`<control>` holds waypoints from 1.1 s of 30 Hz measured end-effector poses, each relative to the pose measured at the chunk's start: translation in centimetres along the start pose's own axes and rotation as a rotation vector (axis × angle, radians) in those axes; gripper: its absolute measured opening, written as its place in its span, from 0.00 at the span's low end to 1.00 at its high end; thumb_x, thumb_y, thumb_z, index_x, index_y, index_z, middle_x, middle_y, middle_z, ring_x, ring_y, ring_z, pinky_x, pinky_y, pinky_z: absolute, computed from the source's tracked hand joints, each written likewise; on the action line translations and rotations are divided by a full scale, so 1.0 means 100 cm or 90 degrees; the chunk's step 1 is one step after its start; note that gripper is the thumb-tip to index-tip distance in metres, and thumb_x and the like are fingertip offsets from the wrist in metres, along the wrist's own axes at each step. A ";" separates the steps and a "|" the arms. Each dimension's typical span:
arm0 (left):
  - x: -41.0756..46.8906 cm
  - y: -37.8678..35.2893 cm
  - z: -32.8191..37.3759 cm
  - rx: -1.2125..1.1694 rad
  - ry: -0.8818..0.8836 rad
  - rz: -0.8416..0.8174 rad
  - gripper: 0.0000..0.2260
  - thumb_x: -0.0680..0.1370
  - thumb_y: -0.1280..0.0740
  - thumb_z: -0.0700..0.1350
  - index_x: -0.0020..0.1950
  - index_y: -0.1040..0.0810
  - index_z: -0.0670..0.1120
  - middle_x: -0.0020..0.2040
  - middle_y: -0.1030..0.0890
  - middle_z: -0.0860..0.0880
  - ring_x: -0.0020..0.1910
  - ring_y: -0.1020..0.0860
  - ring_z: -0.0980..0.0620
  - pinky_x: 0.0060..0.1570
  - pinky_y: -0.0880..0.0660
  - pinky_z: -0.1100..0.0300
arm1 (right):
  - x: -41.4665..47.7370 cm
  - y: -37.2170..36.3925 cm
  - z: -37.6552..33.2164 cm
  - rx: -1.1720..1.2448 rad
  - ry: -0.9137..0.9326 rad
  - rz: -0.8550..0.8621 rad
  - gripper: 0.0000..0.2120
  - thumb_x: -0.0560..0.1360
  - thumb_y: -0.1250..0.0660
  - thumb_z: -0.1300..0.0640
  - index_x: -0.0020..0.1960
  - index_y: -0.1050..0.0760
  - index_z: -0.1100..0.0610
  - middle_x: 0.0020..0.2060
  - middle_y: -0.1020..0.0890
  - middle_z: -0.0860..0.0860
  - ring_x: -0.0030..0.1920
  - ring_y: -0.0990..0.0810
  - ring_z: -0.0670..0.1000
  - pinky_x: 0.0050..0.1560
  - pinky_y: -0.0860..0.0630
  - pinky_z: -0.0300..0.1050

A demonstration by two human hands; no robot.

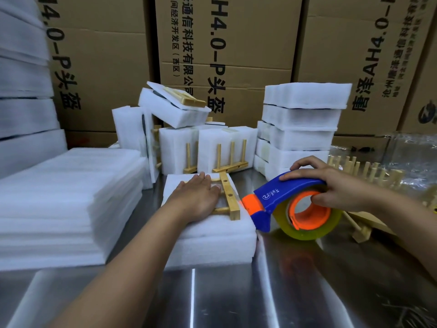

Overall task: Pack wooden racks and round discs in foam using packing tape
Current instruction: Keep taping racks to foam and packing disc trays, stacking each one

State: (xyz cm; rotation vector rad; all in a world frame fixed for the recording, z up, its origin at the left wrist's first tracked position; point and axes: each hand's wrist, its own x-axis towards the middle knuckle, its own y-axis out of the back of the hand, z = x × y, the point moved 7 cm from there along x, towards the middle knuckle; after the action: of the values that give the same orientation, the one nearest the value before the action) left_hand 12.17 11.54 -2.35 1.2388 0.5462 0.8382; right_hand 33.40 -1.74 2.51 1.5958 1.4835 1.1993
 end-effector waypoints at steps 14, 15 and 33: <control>-0.001 -0.001 0.000 0.003 0.001 0.001 0.24 0.83 0.58 0.51 0.78 0.52 0.44 0.78 0.55 0.48 0.77 0.57 0.53 0.73 0.58 0.52 | 0.026 0.001 0.005 0.049 -0.079 -0.107 0.35 0.70 0.37 0.71 0.54 0.27 0.28 0.58 0.31 0.39 0.53 0.27 0.43 0.42 0.28 0.32; -0.002 -0.001 0.001 -0.001 -0.001 0.002 0.24 0.83 0.58 0.51 0.78 0.52 0.45 0.78 0.55 0.48 0.77 0.57 0.53 0.73 0.58 0.53 | 0.028 0.001 0.004 0.044 -0.083 -0.108 0.35 0.70 0.38 0.71 0.54 0.27 0.29 0.58 0.30 0.40 0.54 0.26 0.44 0.43 0.28 0.33; -0.002 0.000 -0.001 -0.034 -0.004 0.015 0.25 0.83 0.57 0.53 0.78 0.53 0.45 0.78 0.54 0.50 0.77 0.56 0.54 0.73 0.56 0.55 | -0.006 0.023 0.001 -0.067 -0.080 0.237 0.34 0.69 0.34 0.71 0.58 0.29 0.32 0.59 0.37 0.46 0.56 0.31 0.49 0.49 0.30 0.36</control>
State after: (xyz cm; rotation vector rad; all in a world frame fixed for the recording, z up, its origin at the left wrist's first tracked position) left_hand 11.95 11.40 -2.35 1.1999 0.5022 0.8628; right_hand 34.42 -2.69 4.47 1.8903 1.0558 1.3245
